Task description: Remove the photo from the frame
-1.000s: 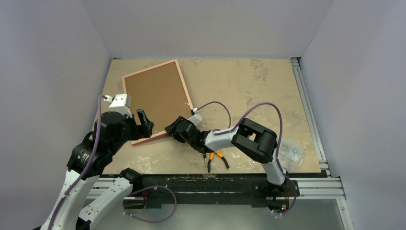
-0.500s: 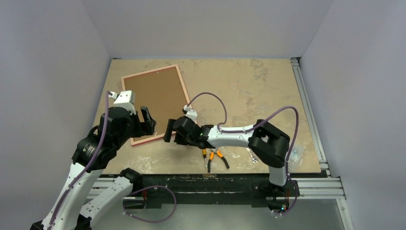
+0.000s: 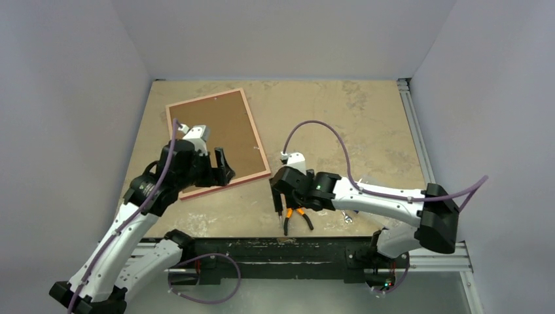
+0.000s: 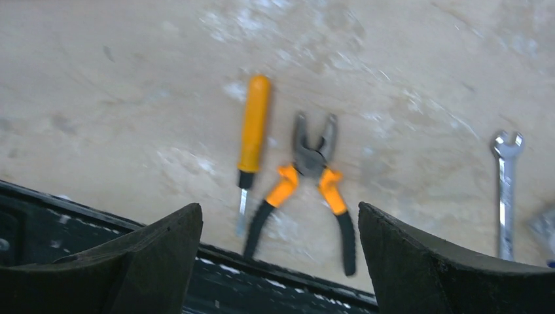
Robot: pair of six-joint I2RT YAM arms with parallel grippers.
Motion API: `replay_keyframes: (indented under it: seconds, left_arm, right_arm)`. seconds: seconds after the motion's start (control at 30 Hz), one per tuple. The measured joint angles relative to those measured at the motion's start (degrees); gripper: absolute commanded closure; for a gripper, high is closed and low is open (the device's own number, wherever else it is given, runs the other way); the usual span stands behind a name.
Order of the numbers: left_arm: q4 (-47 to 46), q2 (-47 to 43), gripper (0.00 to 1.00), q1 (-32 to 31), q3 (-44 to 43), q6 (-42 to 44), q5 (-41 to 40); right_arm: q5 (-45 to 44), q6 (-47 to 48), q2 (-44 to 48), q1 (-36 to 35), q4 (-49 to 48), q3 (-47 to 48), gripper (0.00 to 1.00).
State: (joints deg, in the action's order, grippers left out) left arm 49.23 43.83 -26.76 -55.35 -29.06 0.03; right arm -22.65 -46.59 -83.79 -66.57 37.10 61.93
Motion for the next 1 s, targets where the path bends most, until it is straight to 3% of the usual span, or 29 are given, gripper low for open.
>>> replay_keyframes:
  seconds: [0.2,0.5,0.67,1.0]
  left_arm:
    - [-6.1,5.7,0.2,0.0,2.5,-2.0,7.3]
    - [-10.8,13.6,0.19,0.0,1.4,-2.8,11.3]
    - [-11.4,13.2,0.19,0.2,1.4,-2.3,11.8]
    - [-11.4,11.0,0.19,1.2,1.4,-1.6,12.0]
  right_arm:
    - [-0.4,-2.8,3.4,-0.4,4.7,-3.8,0.23]
    - [-5.6,-8.2,-16.7,-5.4,7.2,12.4,0.49]
    - [-7.9,-8.8,-18.4,-5.8,8.7,13.0,0.64]
    - [-7.9,-8.5,-20.6,-5.8,6.4,12.0,0.62]
